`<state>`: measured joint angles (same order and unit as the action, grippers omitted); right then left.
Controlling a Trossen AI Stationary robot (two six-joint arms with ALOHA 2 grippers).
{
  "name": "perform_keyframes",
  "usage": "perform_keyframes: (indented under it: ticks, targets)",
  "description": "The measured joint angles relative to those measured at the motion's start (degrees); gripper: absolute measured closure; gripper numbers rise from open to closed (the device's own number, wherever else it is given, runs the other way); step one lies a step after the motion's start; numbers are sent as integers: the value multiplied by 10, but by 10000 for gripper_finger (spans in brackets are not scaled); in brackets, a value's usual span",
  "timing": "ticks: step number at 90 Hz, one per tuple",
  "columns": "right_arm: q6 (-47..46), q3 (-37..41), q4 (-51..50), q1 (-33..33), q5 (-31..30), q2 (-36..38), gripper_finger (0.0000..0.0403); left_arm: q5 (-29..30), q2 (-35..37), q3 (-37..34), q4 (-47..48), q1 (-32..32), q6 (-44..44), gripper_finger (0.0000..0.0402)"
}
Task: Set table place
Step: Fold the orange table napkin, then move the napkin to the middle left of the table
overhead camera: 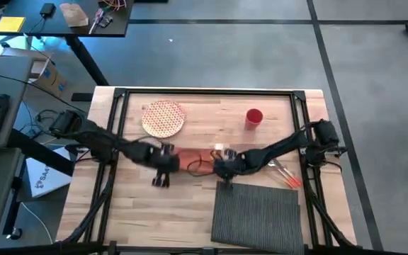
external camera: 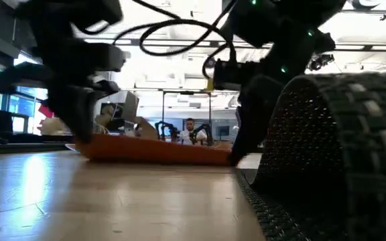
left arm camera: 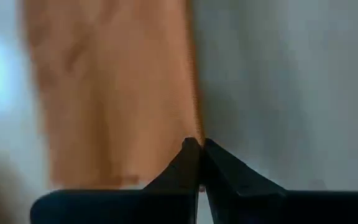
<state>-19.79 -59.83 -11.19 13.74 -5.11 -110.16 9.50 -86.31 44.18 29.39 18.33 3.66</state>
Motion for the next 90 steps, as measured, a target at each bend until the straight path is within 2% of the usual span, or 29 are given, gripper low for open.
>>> perform_keyframes:
  ticks: [9, 18, 31, 38, 43, 52, 64, 76, 83, 90]
  targets:
    - [-8, -16, -1, 14, -12, -11, 402, -6, -1, 3, 2, 31, 50, 391]
    - [10, -30, -14, 18, -17, -10, 387, -51, 0, 21, 23, 46, 99, 369]
    - [17, -57, -69, 13, -4, 14, 334, -123, 3, 72, 139, 54, 144, 326]
    - [22, -69, -88, 13, -10, 38, 300, -130, 3, 100, 195, 55, 153, 310]
    - [20, -76, -112, 12, -15, 55, 280, -121, 4, 115, 203, 51, 164, 305]
    - [0, -86, -155, 9, -7, 88, 256, -113, 3, 119, 152, 23, 166, 315]
    - [-84, -91, -203, 6, -11, 149, 248, -106, -24, 112, 29, -34, 139, 354]
    - [-148, -91, -237, 14, -53, 204, 252, -121, -83, 109, -75, -91, 109, 394]
    - [-164, -91, -250, 23, -85, 231, 257, -144, -128, 109, -115, -117, 100, 397]
    - [-175, -91, -260, 29, -105, 251, 261, -149, -166, 109, -112, -133, 124, 397]
